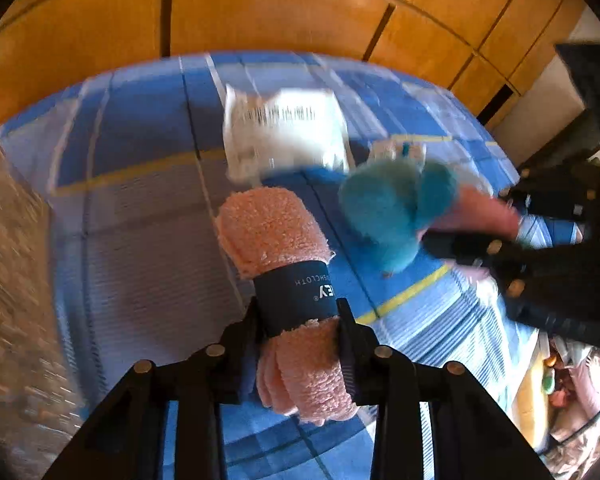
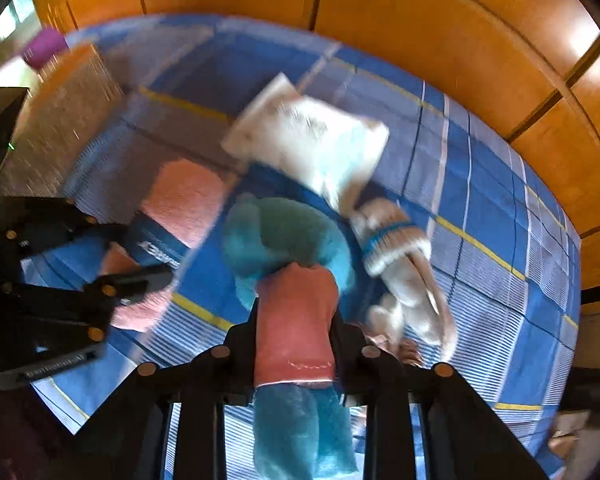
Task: Organize soft objects
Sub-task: 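Grasp the teal plush doll with the right tool while the left tool lifts the pink towel roll, then carry the pink towel roll into the gold tray and open the left tool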
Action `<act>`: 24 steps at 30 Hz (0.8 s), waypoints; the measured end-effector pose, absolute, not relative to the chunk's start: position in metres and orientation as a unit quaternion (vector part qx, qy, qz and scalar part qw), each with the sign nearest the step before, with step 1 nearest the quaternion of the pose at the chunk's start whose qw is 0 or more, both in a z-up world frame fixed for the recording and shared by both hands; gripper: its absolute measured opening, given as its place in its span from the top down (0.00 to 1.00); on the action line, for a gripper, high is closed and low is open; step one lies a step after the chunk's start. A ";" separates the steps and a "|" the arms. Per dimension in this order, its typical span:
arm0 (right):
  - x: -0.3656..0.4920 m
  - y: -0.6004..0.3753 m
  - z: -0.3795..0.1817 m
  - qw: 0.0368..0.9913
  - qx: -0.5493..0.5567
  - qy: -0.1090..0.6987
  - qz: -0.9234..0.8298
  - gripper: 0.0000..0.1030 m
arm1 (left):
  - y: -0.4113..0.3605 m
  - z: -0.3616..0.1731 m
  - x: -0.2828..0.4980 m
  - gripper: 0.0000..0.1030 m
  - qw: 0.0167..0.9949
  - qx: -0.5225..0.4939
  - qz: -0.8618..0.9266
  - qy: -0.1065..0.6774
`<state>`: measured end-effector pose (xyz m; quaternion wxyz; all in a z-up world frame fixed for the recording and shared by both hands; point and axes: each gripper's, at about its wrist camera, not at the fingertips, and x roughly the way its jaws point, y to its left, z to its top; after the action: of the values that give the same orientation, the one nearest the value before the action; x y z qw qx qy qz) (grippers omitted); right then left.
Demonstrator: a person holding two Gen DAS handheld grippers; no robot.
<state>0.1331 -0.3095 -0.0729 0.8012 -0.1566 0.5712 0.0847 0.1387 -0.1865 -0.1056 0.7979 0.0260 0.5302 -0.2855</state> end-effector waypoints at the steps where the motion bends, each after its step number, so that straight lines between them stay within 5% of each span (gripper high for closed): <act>1: 0.133 -0.308 -0.072 0.806 -0.150 0.567 0.079 0.75 | -0.185 -0.097 0.140 0.67 0.803 0.026 -0.285 0.523; 14: 0.143 -0.285 -0.095 0.824 -0.032 0.563 0.050 0.72 | -0.125 0.006 0.233 0.67 0.853 -0.033 -0.204 0.480; 24: 0.138 -0.277 -0.106 0.825 -0.052 0.562 0.020 0.70 | 0.049 0.078 0.289 0.67 0.905 -0.083 -0.042 0.415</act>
<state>0.1376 -0.2772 -0.1063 0.8255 -0.0518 0.5617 0.0205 0.2890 0.0487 0.0780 0.9051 -0.0826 0.4150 -0.0419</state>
